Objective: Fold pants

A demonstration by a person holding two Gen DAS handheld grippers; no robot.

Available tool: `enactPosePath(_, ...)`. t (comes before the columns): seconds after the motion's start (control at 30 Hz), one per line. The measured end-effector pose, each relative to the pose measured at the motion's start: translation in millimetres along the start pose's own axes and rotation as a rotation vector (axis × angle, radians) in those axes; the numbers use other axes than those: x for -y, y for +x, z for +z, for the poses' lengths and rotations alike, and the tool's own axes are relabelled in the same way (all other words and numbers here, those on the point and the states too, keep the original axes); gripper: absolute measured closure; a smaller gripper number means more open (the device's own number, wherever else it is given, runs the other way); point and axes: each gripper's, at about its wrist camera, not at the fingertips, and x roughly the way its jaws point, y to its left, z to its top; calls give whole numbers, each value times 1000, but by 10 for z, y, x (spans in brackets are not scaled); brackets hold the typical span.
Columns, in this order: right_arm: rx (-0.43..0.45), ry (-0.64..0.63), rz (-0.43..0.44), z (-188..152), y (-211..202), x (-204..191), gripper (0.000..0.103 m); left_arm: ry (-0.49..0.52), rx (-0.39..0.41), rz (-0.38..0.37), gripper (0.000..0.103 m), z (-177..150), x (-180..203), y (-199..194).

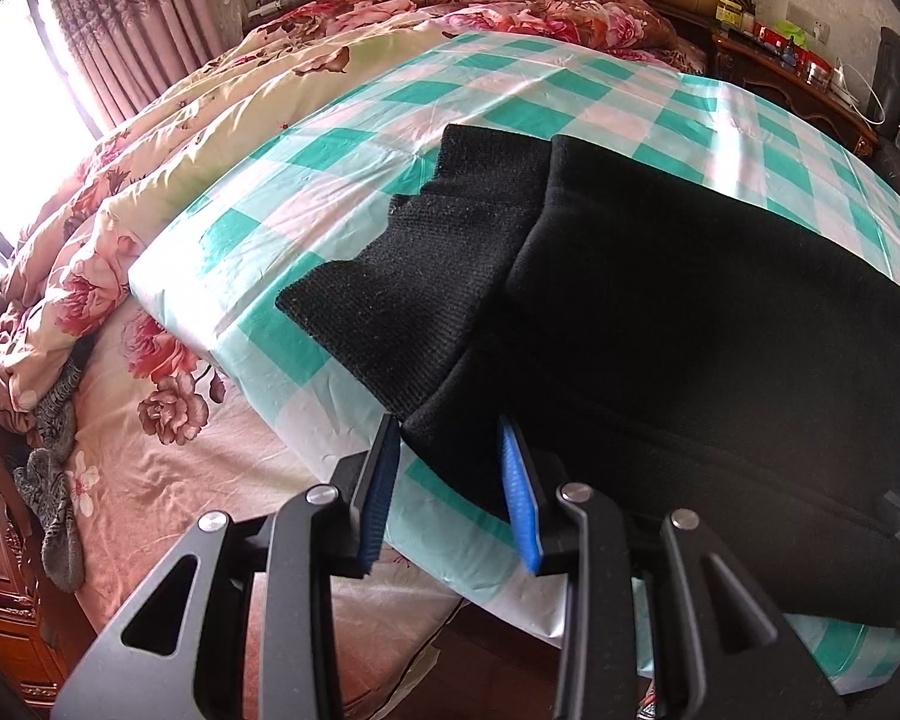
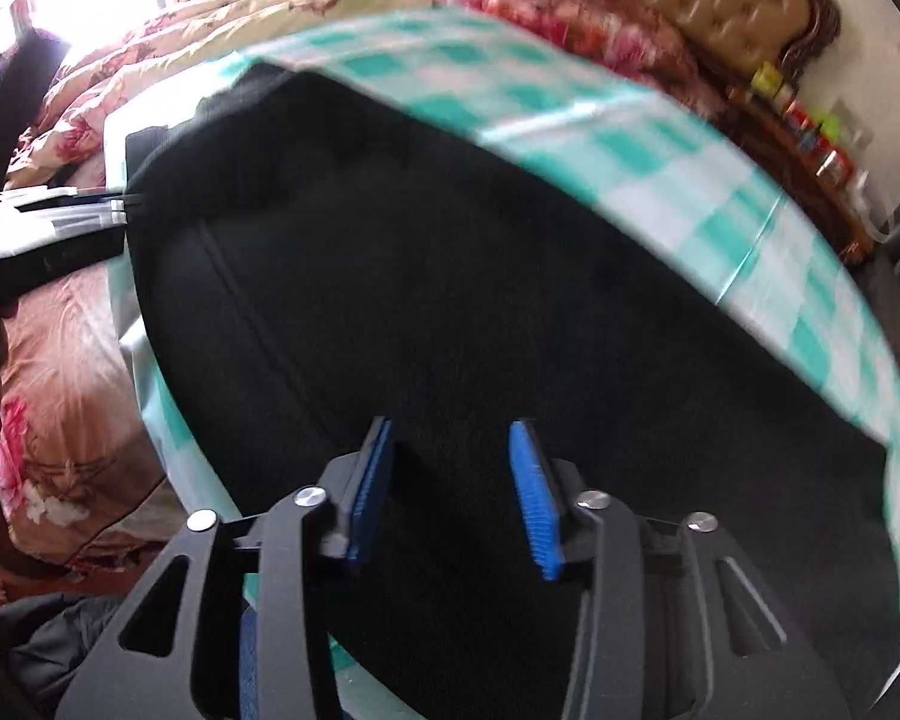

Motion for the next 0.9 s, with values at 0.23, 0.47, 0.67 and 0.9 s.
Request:
enactPosePath(0.23, 17, -44, 2, -44, -22, -115, 74, 9, -1, 11, 68, 7, 4, 11)
enactPosePath(0.47, 35, -26, 51, -41, -120, -93, 74, 8, -1, 16, 64, 7, -14, 22)
enactPosePath(0.67, 107, 51, 7, -53, -386, 172, 61, 7, -3, 19, 58, 13, -49, 57)
enactPosePath(0.9, -1, 85, -8, -189, -141, 370, 54, 16, -5, 35, 57, 37, -34, 75)
